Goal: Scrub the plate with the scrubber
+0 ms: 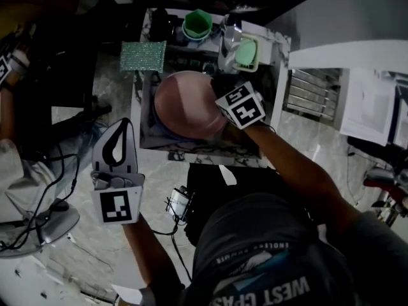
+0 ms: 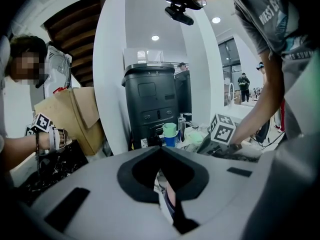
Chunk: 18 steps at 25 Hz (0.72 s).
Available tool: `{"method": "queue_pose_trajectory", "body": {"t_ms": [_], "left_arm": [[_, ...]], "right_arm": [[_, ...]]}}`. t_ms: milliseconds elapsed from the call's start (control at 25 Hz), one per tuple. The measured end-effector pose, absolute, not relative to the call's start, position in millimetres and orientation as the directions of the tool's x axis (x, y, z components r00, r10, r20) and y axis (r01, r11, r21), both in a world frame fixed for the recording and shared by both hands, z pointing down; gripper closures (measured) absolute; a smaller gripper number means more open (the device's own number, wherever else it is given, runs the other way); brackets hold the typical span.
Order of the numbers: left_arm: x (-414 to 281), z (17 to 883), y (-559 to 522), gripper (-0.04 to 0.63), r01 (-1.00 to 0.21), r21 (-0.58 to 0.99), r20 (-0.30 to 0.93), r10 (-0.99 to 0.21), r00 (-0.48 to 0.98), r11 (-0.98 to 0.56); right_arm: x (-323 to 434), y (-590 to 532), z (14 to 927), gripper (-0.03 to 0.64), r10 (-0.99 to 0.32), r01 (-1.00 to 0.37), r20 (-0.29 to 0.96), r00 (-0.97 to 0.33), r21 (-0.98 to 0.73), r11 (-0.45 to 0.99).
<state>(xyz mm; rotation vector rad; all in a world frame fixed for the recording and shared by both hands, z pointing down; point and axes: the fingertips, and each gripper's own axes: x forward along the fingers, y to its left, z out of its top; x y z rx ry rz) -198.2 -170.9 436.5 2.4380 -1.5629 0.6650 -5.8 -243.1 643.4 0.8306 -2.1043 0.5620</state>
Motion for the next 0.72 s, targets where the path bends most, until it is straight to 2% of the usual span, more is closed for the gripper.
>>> {"method": "queue_pose_trajectory", "body": {"t_ms": [720], "left_arm": [[-192,408,-155,0.595,-0.904,-0.126,0.422,-0.847,0.324,-0.409]], "right_arm": [[29,-229,595,0.577,-0.392,-0.788,0.729,-0.561,-0.325,0.523]]}}
